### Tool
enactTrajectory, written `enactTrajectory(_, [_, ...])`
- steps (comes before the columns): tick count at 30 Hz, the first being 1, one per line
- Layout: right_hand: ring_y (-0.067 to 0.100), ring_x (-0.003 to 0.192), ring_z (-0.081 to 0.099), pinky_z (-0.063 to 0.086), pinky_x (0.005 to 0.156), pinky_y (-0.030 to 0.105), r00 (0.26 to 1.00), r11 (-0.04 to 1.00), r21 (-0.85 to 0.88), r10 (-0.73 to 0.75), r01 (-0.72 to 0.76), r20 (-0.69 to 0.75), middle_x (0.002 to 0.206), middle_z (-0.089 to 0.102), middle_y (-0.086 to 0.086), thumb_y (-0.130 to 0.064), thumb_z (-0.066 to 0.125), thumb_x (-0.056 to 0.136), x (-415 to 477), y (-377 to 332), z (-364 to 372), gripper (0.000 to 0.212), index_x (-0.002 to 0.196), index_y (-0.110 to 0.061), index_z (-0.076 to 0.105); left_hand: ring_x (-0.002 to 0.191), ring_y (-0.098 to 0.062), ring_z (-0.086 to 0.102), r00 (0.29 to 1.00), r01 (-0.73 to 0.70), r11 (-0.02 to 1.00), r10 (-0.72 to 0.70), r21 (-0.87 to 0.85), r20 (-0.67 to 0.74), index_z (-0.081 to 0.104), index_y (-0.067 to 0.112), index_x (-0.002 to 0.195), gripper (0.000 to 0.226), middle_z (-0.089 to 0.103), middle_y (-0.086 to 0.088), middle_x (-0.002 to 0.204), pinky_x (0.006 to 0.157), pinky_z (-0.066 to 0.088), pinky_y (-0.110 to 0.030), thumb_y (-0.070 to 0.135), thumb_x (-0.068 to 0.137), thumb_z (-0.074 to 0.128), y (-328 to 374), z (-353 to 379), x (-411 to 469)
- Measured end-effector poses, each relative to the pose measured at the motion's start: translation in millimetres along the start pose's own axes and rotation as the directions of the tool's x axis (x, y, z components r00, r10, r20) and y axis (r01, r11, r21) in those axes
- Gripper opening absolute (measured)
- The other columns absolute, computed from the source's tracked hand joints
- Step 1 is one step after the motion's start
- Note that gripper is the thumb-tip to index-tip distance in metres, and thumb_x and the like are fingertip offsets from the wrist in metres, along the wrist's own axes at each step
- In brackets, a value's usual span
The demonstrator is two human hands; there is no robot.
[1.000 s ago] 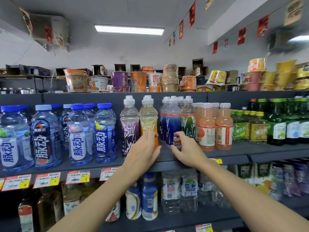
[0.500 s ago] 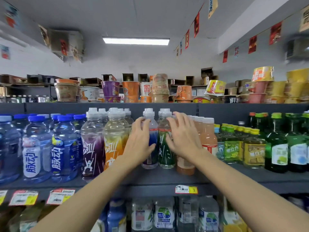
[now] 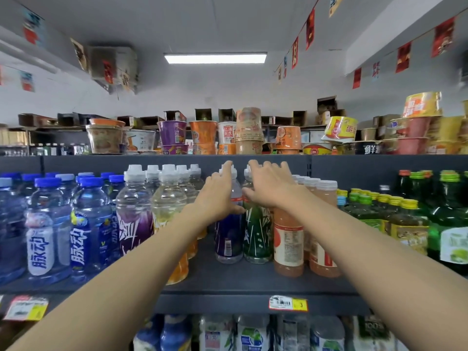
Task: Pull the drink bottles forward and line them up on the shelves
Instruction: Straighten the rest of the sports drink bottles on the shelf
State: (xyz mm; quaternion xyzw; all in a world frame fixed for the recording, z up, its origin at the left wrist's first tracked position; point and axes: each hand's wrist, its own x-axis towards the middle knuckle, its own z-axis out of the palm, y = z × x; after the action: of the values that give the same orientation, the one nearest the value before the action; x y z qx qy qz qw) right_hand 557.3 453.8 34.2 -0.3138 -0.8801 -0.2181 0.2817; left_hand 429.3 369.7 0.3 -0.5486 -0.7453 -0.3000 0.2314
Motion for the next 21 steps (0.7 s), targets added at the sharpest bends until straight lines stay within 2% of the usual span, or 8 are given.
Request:
enactTrajectory(3, [0.032, 0.118, 0.058, 0.036, 0.103, 0.05, 0.999, 0.999, 0.052, 0.006, -0.009, 0.047, 0.128, 0.06, 0.011, -0.057, 0.057, 0.093, 5, 0, -4, 0.066, 0.141, -0.017, 0.038, 0.107, -0.034, 0.059, 0.999, -0.01, 1.0, 0.01, -0.001, 0.034, 0.014, 0.023, 0.145, 0.117, 0.061, -0.015, 0.115, 0.091, 0.054, -0.048, 0.032, 0.062, 0.095, -1, -5, 2])
enactTrajectory(5, [0.032, 0.118, 0.058, 0.039, 0.102, 0.049, 0.998, 0.994, 0.104, 0.008, -0.014, 0.058, 0.128, 0.061, 0.011, -0.054, 0.056, 0.095, 8, 2, -10, 0.061, 0.141, -0.016, 0.041, 0.1, -0.031, 0.062, 0.997, -0.014, 1.0, 0.014, -0.007, 0.071, 0.014, 0.022, 0.145, 0.116, 0.062, -0.012, 0.108, 0.088, 0.055, -0.047, 0.03, 0.063, 0.095, -2, -12, 3])
enactTrajectory(8, [0.032, 0.112, 0.061, 0.049, 0.095, 0.044, 0.997, 0.98, 0.2, 0.001, -0.016, 0.077, 0.125, 0.063, 0.012, -0.047, 0.057, 0.097, 10, 5, -21, 0.05, 0.133, -0.012, 0.052, 0.087, -0.026, 0.064, 0.993, -0.04, 0.999, 0.043, -0.022, 0.113, 0.014, 0.02, 0.146, 0.116, 0.061, -0.006, 0.094, 0.082, 0.057, -0.043, 0.03, 0.063, 0.095, -4, -21, 1])
enactTrajectory(11, [0.029, 0.102, 0.062, 0.052, 0.089, 0.043, 0.991, 0.968, 0.251, -0.01, -0.024, 0.132, 0.115, 0.065, 0.011, -0.045, 0.061, 0.096, 11, 3, -30, 0.044, 0.121, -0.01, 0.06, 0.08, -0.023, 0.063, 0.989, -0.068, 0.997, 0.073, -0.043, 0.13, 0.015, 0.018, 0.147, 0.116, 0.057, 0.0, 0.083, 0.075, 0.055, -0.036, 0.031, 0.064, 0.094, -7, -31, -3])
enactTrajectory(13, [0.028, 0.1, 0.061, 0.052, 0.087, 0.041, 0.988, 0.962, 0.271, -0.011, -0.031, 0.152, 0.114, 0.065, 0.01, -0.047, 0.063, 0.094, 8, 1, -35, 0.045, 0.119, -0.009, 0.062, 0.079, -0.022, 0.062, 0.986, -0.081, 0.995, 0.088, -0.06, 0.138, 0.015, 0.017, 0.147, 0.116, 0.058, 0.0, 0.08, 0.073, 0.053, -0.034, 0.032, 0.064, 0.094, -9, -37, -6])
enactTrajectory(16, [0.028, 0.105, 0.061, 0.051, 0.087, 0.038, 0.987, 0.96, 0.279, -0.025, -0.021, 0.159, 0.12, 0.064, 0.01, -0.049, 0.065, 0.093, 2, 0, -45, 0.051, 0.126, -0.01, 0.061, 0.079, -0.021, 0.061, 0.983, -0.103, 0.991, 0.114, -0.084, 0.143, 0.016, 0.017, 0.148, 0.116, 0.057, 0.001, 0.08, 0.072, 0.05, -0.033, 0.034, 0.064, 0.094, -11, -45, -13])
enactTrajectory(19, [0.029, 0.105, 0.062, 0.052, 0.092, 0.043, 0.987, 0.959, 0.282, -0.031, -0.014, 0.155, 0.119, 0.066, 0.011, -0.051, 0.066, 0.092, -5, 0, -54, 0.052, 0.122, -0.009, 0.064, 0.08, -0.018, 0.059, 0.979, -0.123, 0.984, 0.141, -0.127, 0.145, 0.017, 0.019, 0.147, 0.114, 0.057, 0.002, 0.086, 0.069, 0.046, -0.029, 0.036, 0.065, 0.093, -10, -51, -19])
enactTrajectory(21, [0.029, 0.109, 0.061, 0.051, 0.094, 0.045, 0.987, 0.962, 0.274, -0.034, -0.01, 0.155, 0.123, 0.066, 0.011, -0.054, 0.065, 0.091, -10, 2, -58, 0.056, 0.126, -0.01, 0.064, 0.078, -0.013, 0.058, 0.975, -0.135, 0.978, 0.16, -0.162, 0.155, 0.017, 0.021, 0.147, 0.112, 0.057, 0.004, 0.087, 0.062, 0.042, -0.023, 0.036, 0.065, 0.093, -9, -53, -22])
